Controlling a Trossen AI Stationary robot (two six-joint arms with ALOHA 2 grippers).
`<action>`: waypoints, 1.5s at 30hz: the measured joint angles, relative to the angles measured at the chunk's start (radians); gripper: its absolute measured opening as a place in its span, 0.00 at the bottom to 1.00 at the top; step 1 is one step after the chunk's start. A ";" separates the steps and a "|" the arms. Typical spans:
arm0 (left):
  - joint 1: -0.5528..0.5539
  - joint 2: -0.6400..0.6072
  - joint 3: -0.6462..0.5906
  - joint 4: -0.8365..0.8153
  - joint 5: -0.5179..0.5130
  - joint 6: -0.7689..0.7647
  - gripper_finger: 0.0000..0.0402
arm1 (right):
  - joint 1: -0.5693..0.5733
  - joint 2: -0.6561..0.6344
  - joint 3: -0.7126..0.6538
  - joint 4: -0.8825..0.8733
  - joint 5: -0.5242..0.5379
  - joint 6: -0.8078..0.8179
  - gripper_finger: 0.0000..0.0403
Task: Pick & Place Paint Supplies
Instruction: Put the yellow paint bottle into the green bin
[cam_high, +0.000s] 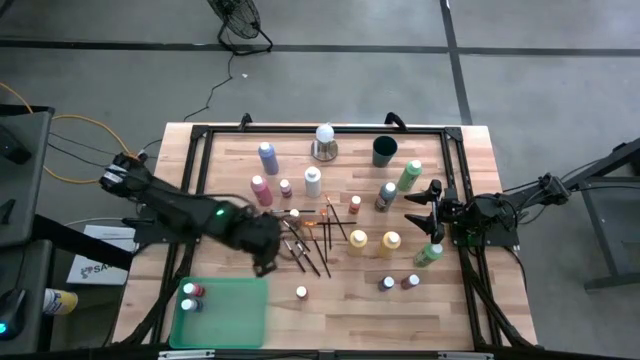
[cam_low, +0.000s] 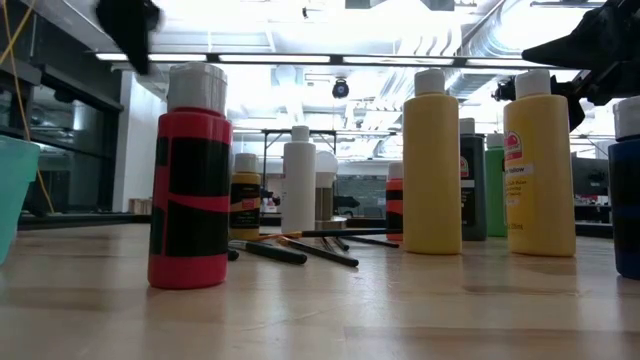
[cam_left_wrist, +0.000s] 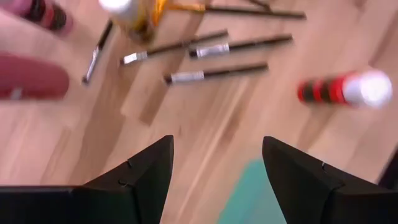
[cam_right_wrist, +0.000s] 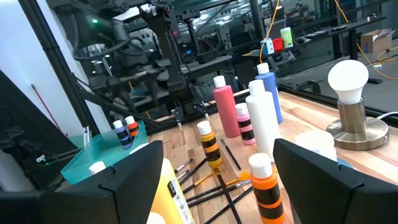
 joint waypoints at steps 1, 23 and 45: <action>0.024 0.016 0.000 0.017 0.000 0.016 0.60 | 0.000 0.000 0.000 0.000 0.000 0.000 0.74; 0.300 0.323 0.190 0.039 -0.080 0.154 0.60 | 0.000 0.000 0.000 0.001 0.000 0.000 0.74; 0.372 0.382 0.190 -0.004 0.050 0.180 0.60 | 0.000 0.000 0.000 0.000 0.000 0.000 0.74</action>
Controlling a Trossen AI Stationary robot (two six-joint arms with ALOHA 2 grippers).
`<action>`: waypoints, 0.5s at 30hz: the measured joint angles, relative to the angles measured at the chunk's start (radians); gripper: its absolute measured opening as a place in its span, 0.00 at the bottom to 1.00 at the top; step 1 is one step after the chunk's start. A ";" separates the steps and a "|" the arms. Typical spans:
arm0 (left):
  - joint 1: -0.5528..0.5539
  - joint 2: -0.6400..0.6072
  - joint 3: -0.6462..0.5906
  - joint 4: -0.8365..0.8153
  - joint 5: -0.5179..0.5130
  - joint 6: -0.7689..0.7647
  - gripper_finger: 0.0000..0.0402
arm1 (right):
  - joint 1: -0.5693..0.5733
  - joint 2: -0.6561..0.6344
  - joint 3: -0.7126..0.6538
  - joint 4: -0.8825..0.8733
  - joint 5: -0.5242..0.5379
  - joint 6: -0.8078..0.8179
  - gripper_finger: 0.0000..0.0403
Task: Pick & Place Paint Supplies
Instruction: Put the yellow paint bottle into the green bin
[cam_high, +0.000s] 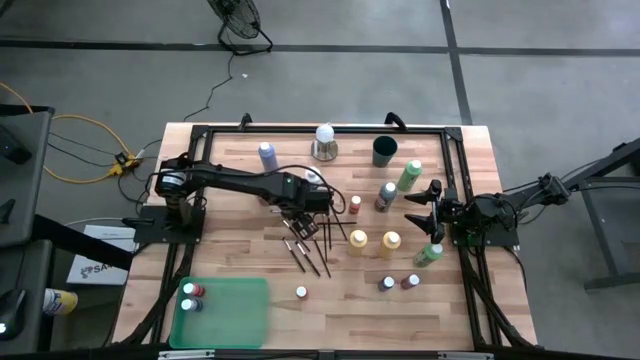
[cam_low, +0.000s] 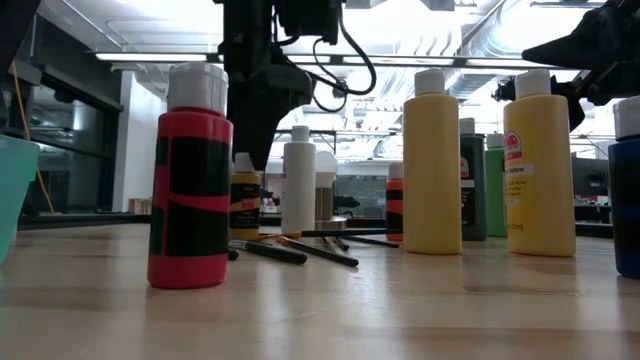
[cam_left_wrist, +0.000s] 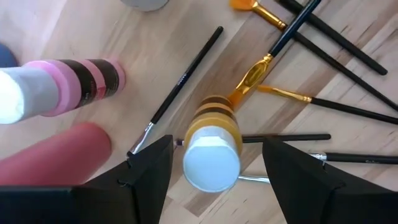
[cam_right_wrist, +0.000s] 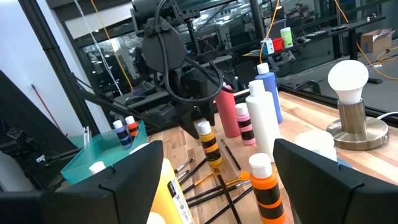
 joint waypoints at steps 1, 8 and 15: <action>-0.001 0.000 0.000 -0.001 0.000 0.000 0.59 | 0.000 0.000 0.000 0.000 0.000 0.000 0.74; -0.001 0.000 0.000 -0.021 0.006 0.000 0.45 | 0.000 0.000 0.000 0.000 0.000 0.000 0.74; -0.001 0.000 0.000 -0.029 0.007 0.000 0.29 | 0.000 0.000 0.000 0.000 0.000 0.000 0.74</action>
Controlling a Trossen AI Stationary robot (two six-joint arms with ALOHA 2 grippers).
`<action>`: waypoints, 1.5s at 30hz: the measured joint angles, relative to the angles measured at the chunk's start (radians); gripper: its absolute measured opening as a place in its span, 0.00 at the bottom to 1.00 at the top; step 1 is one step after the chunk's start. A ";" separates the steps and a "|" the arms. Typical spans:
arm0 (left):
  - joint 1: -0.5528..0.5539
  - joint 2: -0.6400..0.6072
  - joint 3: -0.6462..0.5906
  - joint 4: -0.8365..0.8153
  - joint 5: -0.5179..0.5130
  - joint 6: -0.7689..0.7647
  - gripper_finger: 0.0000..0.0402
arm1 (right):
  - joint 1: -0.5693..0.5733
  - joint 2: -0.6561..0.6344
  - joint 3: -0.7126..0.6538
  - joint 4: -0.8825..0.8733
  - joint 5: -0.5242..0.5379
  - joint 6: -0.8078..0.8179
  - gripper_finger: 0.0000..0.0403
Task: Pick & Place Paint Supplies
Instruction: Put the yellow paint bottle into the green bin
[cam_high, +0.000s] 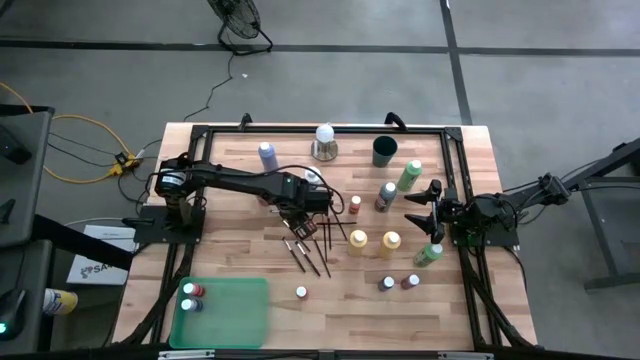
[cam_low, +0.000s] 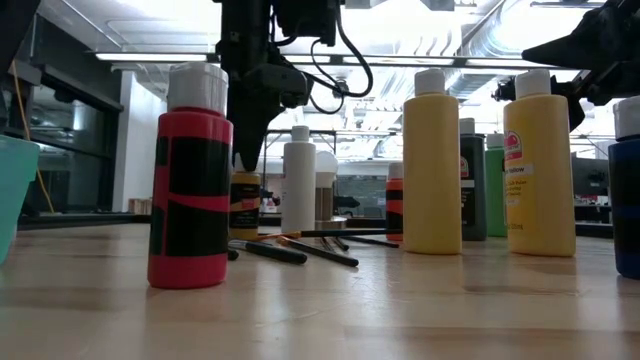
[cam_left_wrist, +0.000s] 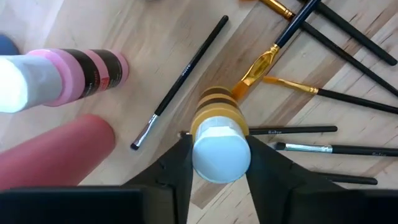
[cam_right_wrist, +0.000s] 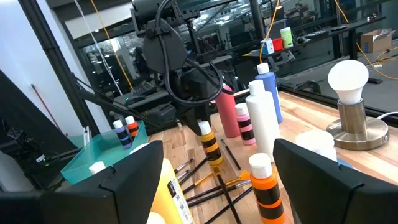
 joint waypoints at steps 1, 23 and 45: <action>-0.001 0.000 0.000 -0.001 0.000 0.000 0.28 | 0.000 0.000 0.000 0.000 0.000 0.000 0.74; -0.276 -0.218 0.078 -0.209 0.074 0.298 0.30 | 0.000 0.000 0.000 0.000 0.000 0.000 0.74; -0.972 -0.264 -0.041 -0.178 0.071 -0.029 0.30 | 0.000 0.000 0.000 0.000 0.000 0.000 0.74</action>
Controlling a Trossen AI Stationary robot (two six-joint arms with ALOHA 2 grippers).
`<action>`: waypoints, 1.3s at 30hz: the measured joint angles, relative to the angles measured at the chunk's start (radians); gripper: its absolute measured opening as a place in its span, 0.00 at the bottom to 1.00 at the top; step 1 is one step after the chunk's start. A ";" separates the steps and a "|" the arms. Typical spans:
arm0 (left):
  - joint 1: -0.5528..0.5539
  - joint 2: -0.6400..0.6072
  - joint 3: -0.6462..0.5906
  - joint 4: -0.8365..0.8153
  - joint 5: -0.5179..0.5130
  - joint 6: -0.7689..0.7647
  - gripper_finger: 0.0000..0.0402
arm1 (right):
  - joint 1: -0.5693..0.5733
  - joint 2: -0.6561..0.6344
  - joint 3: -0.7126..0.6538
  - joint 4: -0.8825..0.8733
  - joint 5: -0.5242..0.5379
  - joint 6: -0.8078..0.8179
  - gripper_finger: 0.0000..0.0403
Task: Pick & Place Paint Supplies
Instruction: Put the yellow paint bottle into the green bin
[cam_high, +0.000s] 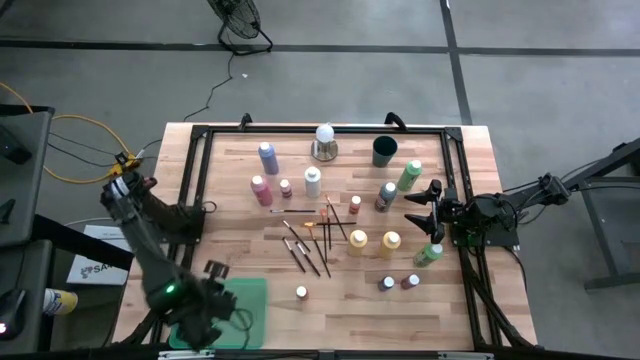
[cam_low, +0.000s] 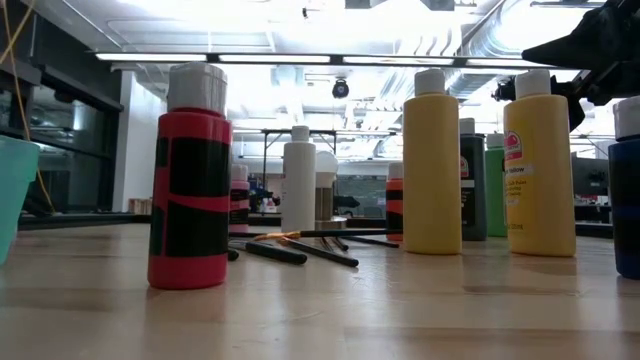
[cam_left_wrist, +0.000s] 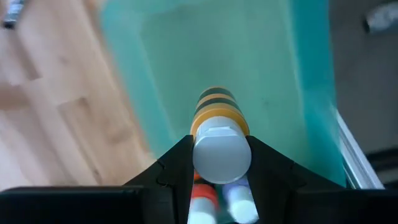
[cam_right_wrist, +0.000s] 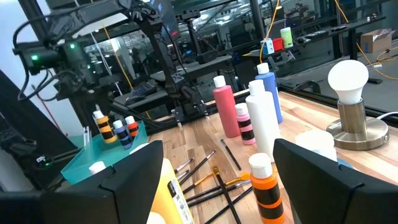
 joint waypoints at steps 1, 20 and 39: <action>-0.025 0.000 -0.008 0.022 0.001 -0.005 0.30 | 0.000 0.000 0.000 0.000 0.000 0.000 0.74; -0.296 0.000 -0.187 0.192 -0.007 -0.200 0.30 | 0.000 0.000 0.000 0.000 0.000 0.000 0.74; -0.334 0.000 -0.267 0.274 0.052 -0.462 0.30 | 0.000 0.000 0.000 0.000 0.000 0.000 0.74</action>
